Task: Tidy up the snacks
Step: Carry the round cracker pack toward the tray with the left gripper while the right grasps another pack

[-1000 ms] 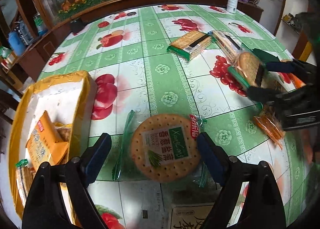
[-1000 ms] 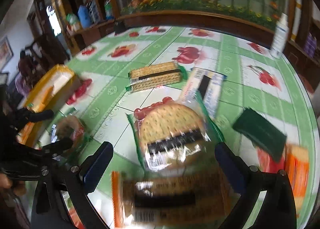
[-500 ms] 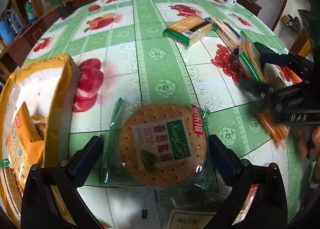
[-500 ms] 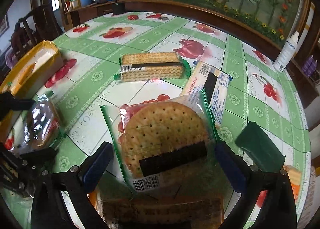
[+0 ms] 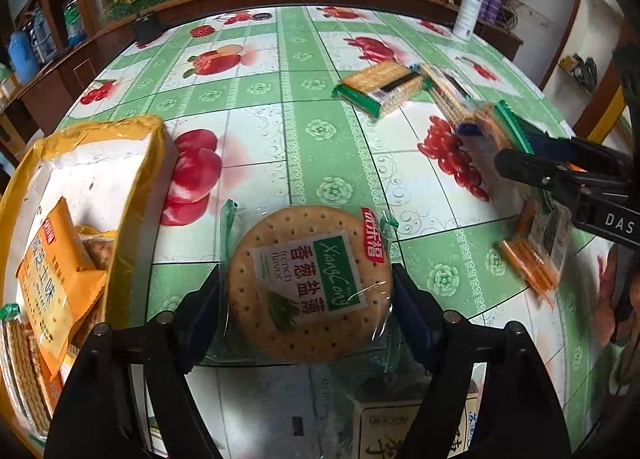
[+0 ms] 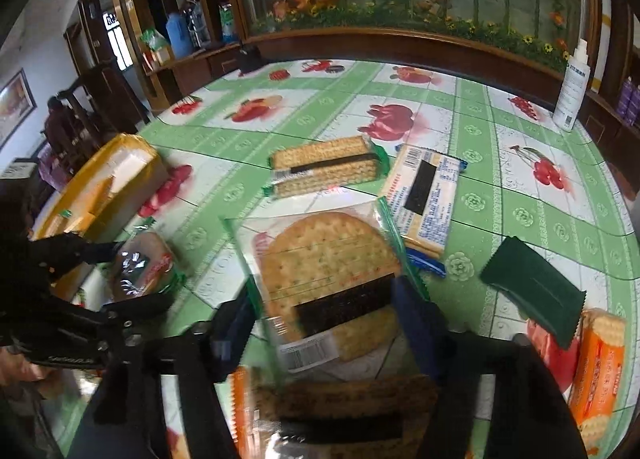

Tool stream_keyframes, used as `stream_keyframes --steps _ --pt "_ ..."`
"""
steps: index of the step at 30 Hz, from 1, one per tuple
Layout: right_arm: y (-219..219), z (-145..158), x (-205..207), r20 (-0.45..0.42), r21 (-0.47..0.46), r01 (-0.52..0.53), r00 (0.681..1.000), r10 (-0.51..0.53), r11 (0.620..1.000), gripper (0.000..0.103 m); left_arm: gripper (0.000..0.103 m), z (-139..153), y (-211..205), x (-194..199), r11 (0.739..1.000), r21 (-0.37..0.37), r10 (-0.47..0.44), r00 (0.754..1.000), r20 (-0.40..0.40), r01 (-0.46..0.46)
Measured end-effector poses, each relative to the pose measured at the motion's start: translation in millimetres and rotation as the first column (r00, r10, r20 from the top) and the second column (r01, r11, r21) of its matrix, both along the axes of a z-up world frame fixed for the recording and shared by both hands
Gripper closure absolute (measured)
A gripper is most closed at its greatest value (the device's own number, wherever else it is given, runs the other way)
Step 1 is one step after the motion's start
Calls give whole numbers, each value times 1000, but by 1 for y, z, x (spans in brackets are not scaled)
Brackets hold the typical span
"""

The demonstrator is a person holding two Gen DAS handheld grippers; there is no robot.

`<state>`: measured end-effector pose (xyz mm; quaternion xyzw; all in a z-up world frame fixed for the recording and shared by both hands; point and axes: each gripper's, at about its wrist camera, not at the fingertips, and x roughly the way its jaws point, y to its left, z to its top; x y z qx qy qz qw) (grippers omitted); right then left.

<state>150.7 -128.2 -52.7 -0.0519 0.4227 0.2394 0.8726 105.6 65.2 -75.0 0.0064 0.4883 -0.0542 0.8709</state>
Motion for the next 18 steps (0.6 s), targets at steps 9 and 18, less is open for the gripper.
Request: stream_keyframes --steps 9,18 --pt "-10 16 -9 -14 139 6 1000 -4 990 61 26 14 10 -10 999 -23 31 998 45 -30" --pt "-34 15 -11 -89 361 55 996 -25 931 64 26 23 17 -17 998 -39 50 996 69 -48"
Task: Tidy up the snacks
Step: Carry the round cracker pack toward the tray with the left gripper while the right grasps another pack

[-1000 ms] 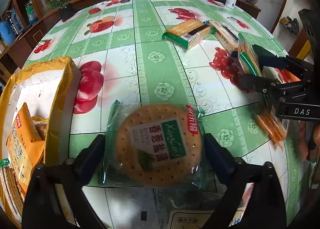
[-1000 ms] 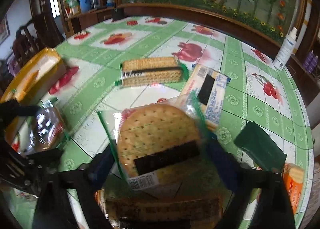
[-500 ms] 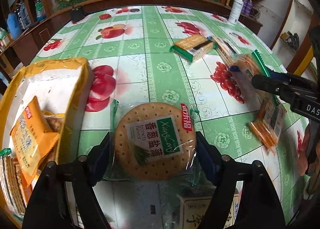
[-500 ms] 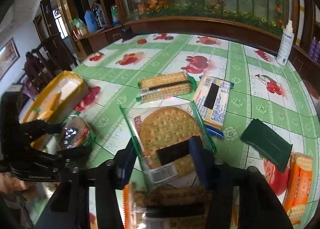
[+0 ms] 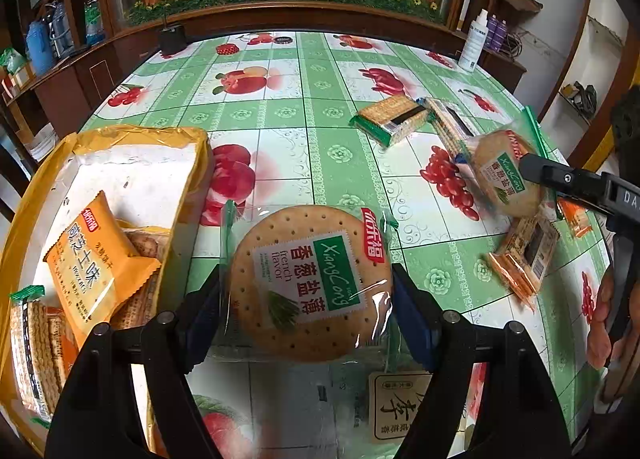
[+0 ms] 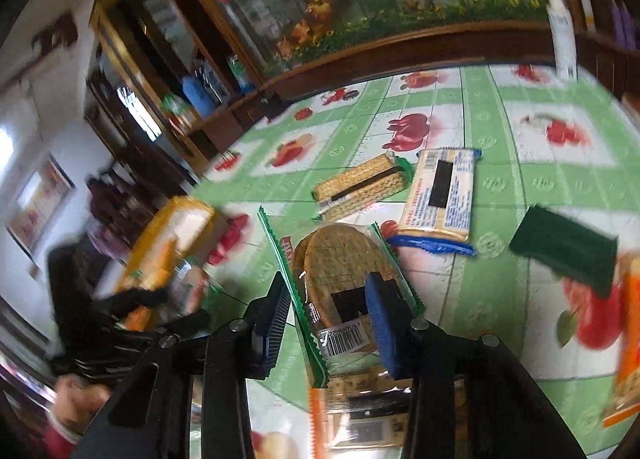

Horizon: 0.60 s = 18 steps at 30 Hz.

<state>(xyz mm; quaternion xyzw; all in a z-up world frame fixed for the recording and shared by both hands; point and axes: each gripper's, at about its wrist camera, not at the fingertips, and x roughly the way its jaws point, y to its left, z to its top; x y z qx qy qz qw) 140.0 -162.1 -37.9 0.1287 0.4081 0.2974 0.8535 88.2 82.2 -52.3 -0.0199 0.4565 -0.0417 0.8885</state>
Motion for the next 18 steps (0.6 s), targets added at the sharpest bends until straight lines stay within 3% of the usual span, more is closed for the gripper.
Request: stream_keyframes --steps 4,8,18 --pt "-18 -5 3 -51 131 25 999 -18 991 65 26 4 3 -3 1000 -4 9 1000 11 -9" --pt "-26 -4 1 -63 192 38 998 -26 981 70 26 7 4 -6 1000 -3 19 1000 22 -19" --pt "-21 2 -2 -47 198 42 998 -33 979 76 26 11 8 -13 999 3 33 999 30 -33"
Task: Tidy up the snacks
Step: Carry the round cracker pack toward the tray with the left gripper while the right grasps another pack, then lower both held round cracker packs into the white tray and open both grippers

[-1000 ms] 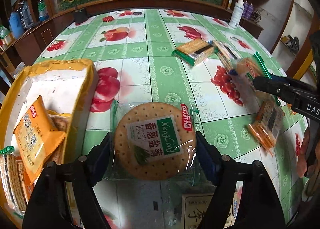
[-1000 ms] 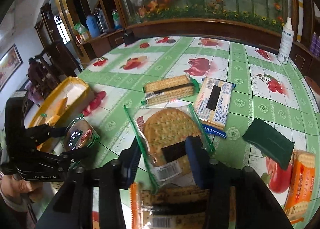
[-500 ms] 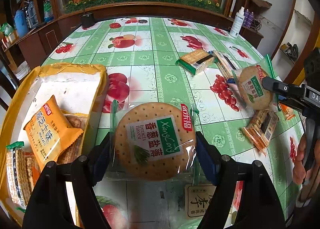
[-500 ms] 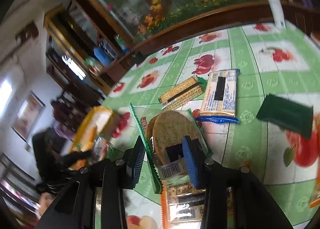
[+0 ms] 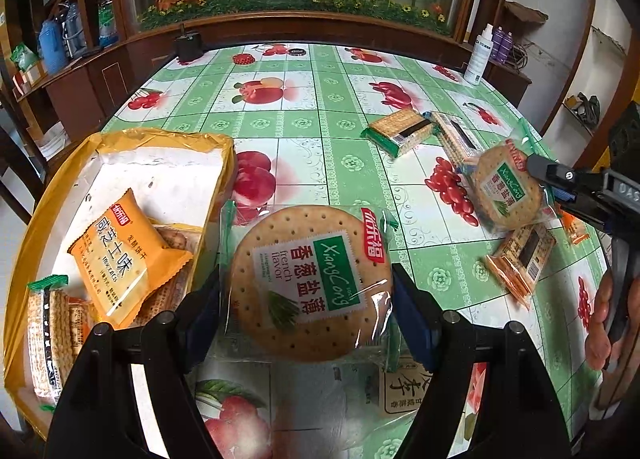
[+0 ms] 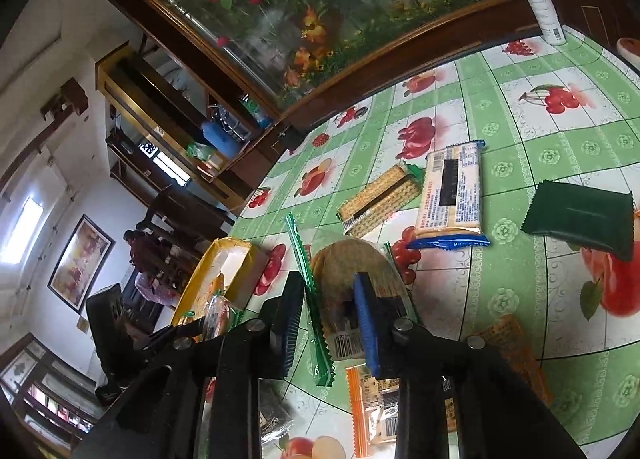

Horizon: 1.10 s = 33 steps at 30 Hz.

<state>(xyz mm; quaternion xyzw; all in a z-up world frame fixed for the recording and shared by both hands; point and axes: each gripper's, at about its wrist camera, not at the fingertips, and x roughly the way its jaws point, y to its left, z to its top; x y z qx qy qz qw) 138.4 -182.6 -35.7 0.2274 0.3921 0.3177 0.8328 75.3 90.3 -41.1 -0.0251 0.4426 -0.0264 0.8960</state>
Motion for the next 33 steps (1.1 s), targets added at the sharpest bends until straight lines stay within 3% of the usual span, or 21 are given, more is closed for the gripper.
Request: stream_keyframes --steps 7,8,12,16,18,19,22,25,28,33 --pt "17 -6 3 -3 -181 4 1000 -5 984 67 25 2 -1 -3 1000 -1 -4 1000 2 4" --pt "20 -7 4 -7 -196 3 1000 -4 981 62 26 3 -1 -3 1000 -2 -5 1000 3 5" --pt "35 -12 6 22 -352 19 1000 -12 936 45 25 4 2 -4 1000 -6 1 1000 6 -1" --pt "40 -25 10 31 -459 52 999 -42 887 39 25 4 2 -5 1000 -5 -3 1000 3 3" --pt "42 -27 10 49 -506 77 997 -61 859 5 25 3 1 -5 1000 -7 -4 1000 4 4" --pt "42 -27 8 60 -523 84 996 -61 848 1 25 3 1 -5 1000 -8 -5 1000 4 5" --pt "46 -25 6 90 -564 97 994 -55 820 1 25 3 0 -5 1000 -13 -6 1000 2 7" --pt "52 -32 14 67 -641 85 996 -55 763 0 25 2 0 -4 1000 -18 -8 1000 -1 8" --pt "58 -45 20 -9 -625 -3 1000 -4 781 0 25 2 -1 -4 1000 -18 -10 1000 -1 10" --pt "59 -47 21 -29 -610 -21 1000 4 792 0 25 3 -2 -4 1000 -18 -10 1000 1 10"
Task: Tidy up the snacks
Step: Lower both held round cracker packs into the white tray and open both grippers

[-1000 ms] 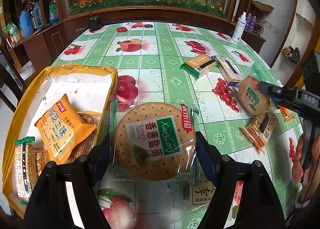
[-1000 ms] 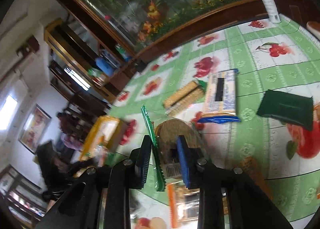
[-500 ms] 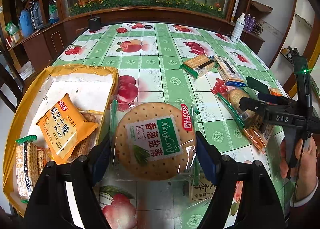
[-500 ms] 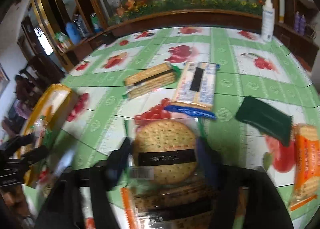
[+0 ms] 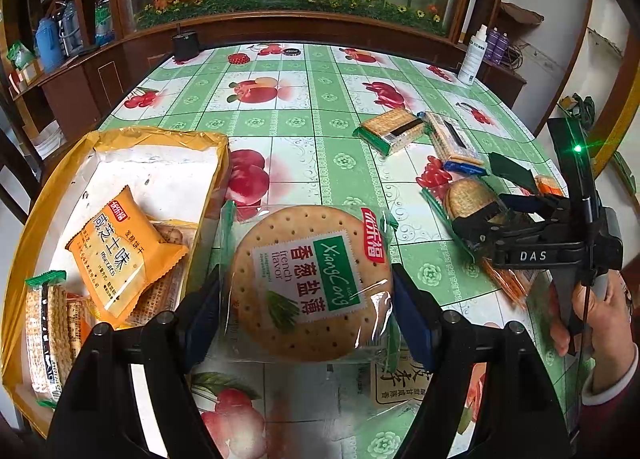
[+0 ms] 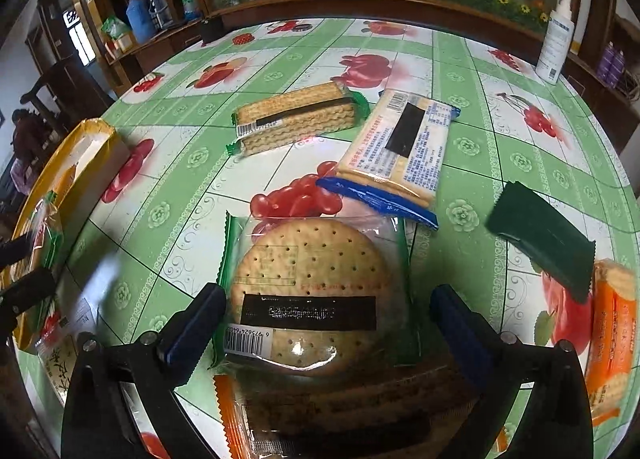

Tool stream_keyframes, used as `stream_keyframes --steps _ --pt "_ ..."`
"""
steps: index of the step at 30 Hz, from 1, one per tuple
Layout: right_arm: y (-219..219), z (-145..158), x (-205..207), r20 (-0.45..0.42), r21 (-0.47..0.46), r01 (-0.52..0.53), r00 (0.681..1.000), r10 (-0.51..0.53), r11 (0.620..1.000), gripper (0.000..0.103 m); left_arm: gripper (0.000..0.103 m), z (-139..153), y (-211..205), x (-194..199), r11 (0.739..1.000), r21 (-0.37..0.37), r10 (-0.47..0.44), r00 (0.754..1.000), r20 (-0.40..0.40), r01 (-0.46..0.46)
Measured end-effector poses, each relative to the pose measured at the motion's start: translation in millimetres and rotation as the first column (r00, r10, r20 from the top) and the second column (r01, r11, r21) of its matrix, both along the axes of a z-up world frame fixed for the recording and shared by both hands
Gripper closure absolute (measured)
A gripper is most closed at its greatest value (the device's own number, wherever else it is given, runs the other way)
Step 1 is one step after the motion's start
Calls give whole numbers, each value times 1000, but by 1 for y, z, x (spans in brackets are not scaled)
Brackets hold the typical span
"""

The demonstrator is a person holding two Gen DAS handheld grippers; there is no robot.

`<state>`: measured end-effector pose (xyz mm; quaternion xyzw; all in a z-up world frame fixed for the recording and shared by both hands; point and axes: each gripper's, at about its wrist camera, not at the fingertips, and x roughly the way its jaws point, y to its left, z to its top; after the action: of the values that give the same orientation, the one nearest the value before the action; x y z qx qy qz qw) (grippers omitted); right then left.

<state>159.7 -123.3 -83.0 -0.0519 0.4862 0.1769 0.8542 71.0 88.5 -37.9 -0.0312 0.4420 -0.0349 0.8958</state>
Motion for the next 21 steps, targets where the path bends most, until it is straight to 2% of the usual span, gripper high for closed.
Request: stream_keyframes --steps 4,6,14,21 --pt "4 1 0 -9 8 -35 999 35 999 3 25 3 1 -1 1000 -2 6 1000 9 -6" --pt "5 5 -4 4 32 -45 999 45 998 23 25 4 3 -2 1000 -3 14 1000 13 -14" --pt "13 13 -19 24 109 -60 998 57 992 23 25 8 13 -10 999 -4 39 999 30 -39" --pt "39 49 -35 110 153 -123 988 107 981 24 25 15 33 -22 994 21 105 992 68 -107"
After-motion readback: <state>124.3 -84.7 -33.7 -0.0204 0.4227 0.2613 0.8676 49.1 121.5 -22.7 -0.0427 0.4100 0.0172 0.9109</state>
